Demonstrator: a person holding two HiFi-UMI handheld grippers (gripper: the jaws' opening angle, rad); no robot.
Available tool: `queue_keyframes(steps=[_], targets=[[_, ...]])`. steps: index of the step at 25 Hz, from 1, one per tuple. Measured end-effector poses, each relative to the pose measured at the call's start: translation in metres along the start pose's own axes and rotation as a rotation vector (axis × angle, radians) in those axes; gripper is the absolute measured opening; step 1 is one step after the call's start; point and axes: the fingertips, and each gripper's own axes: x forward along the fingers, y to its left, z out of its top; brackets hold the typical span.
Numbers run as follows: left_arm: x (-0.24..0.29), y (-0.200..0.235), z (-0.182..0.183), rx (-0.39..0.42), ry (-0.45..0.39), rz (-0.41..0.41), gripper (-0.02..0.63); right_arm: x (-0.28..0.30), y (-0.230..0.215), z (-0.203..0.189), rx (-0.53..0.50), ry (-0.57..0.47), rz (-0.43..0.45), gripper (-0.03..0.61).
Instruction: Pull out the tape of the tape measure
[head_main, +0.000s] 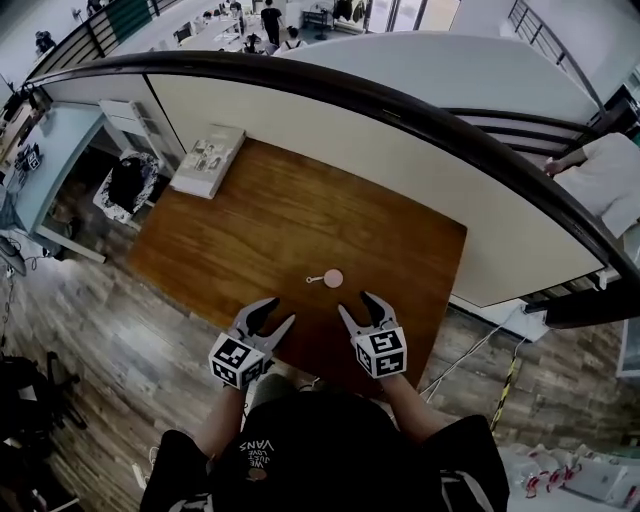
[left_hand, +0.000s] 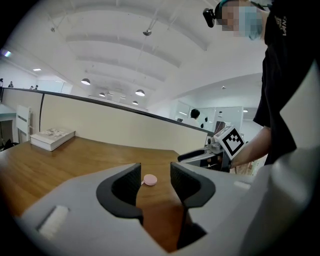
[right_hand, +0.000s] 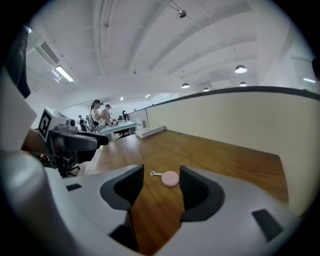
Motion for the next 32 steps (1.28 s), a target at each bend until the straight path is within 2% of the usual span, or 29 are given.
queue_keyframes(steps=[4,15,32], targets=[[0.009,0.002,-0.007,-0.014,0.015,-0.003,0.17,0.019,-0.01,-0.009,-0.022,0.035,0.006,0.195],[0.009,0.021,-0.019,0.02,0.101,-0.147,0.17,0.081,-0.021,-0.025,-0.039,0.117,-0.064,0.207],[0.02,0.052,-0.028,-0.021,0.142,-0.169,0.17,0.123,-0.027,-0.058,-0.076,0.243,-0.051,0.218]])
